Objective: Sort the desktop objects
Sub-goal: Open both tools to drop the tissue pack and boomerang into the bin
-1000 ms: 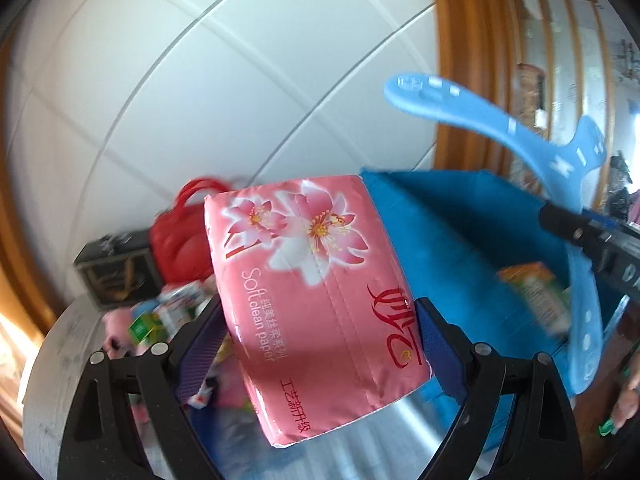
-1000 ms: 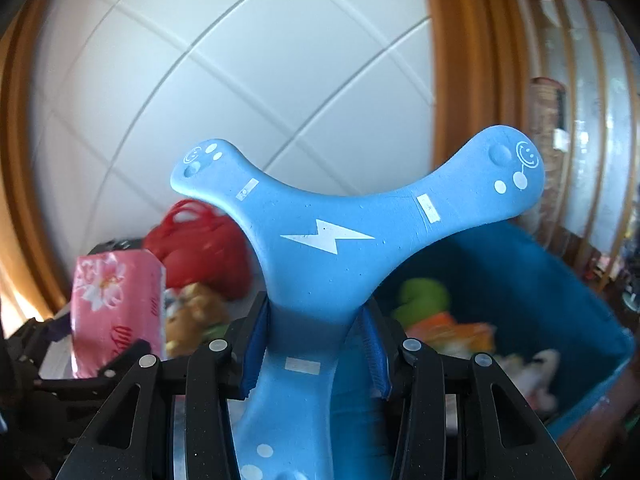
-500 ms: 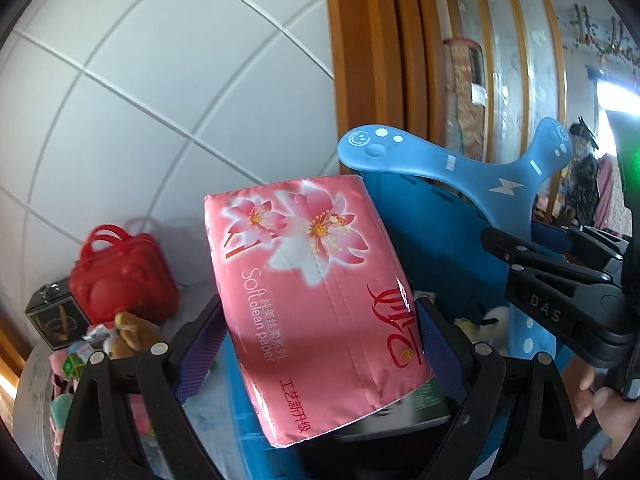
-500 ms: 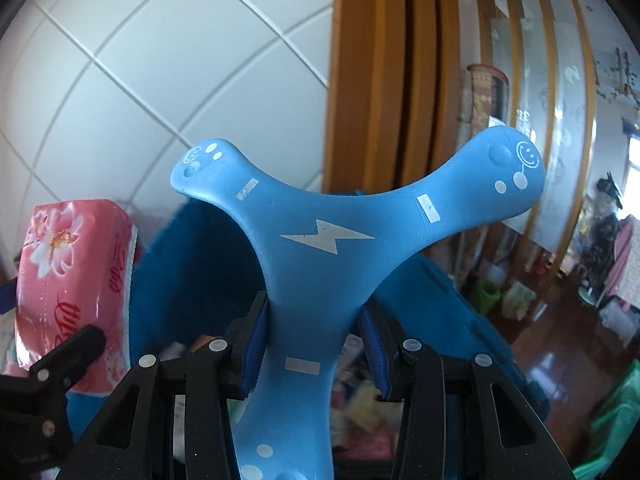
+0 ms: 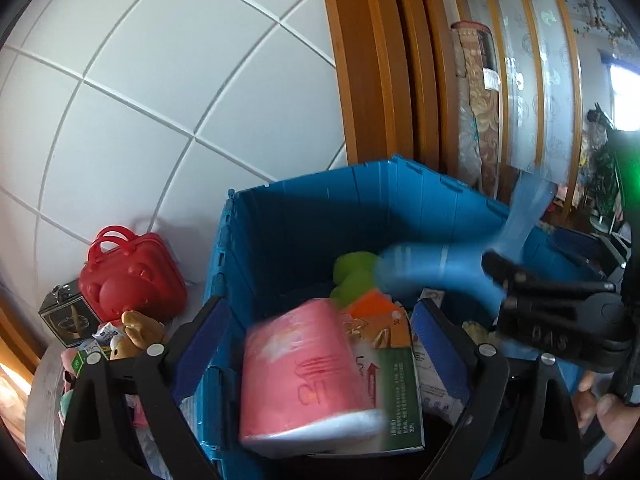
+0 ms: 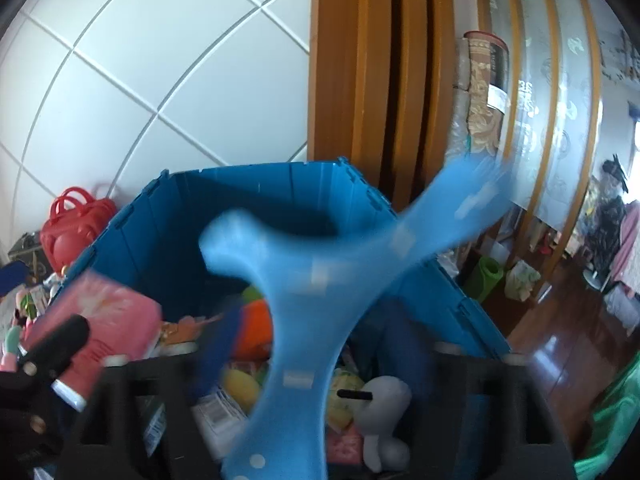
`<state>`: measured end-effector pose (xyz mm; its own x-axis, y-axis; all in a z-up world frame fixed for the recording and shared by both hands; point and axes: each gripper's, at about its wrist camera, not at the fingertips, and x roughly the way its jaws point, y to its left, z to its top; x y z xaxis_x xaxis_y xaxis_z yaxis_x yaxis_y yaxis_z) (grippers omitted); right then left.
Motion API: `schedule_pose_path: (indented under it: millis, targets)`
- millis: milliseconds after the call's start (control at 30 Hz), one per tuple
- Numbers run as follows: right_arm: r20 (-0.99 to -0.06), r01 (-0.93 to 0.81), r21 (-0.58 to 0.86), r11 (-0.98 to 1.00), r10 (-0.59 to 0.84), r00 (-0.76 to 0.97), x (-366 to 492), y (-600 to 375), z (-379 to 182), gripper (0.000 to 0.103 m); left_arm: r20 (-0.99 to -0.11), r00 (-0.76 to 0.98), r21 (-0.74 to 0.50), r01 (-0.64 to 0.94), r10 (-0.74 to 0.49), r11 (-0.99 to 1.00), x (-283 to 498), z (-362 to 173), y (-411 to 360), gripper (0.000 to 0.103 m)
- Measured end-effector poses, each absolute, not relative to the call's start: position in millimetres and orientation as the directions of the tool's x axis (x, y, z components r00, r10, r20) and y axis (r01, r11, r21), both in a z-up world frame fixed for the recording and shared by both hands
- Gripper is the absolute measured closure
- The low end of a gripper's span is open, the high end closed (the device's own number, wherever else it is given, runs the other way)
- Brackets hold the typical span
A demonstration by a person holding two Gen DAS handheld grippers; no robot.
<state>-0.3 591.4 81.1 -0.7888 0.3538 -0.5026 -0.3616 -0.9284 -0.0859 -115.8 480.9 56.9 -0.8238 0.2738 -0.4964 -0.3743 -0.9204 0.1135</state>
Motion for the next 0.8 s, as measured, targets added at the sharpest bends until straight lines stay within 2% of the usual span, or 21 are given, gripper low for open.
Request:
schedule_pose_path:
  millis: [33, 433, 800]
  targets:
    - [-0.499, -0.364, -0.084, -0.928, 0.355, -0.791, 1, 594, 83, 0.000, -0.494, -0.826, 0.107, -0.369, 0.273, -0.923, -115, 58, 478, 0.004]
    - [-0.500, -0.369, -0.051, -0.928, 0.343, -0.795, 47, 565, 88, 0.000, -0.440, -0.862, 0.062, -0.308, 0.251, -0.949, -88, 66, 436, 0.003]
    - [-0.501, -0.392, -0.050, -0.919, 0.363, -0.786, 74, 517, 94, 0.000, -0.436, -0.849, 0.045, -0.352, 0.299, -0.935, -60, 68, 394, 0.003]
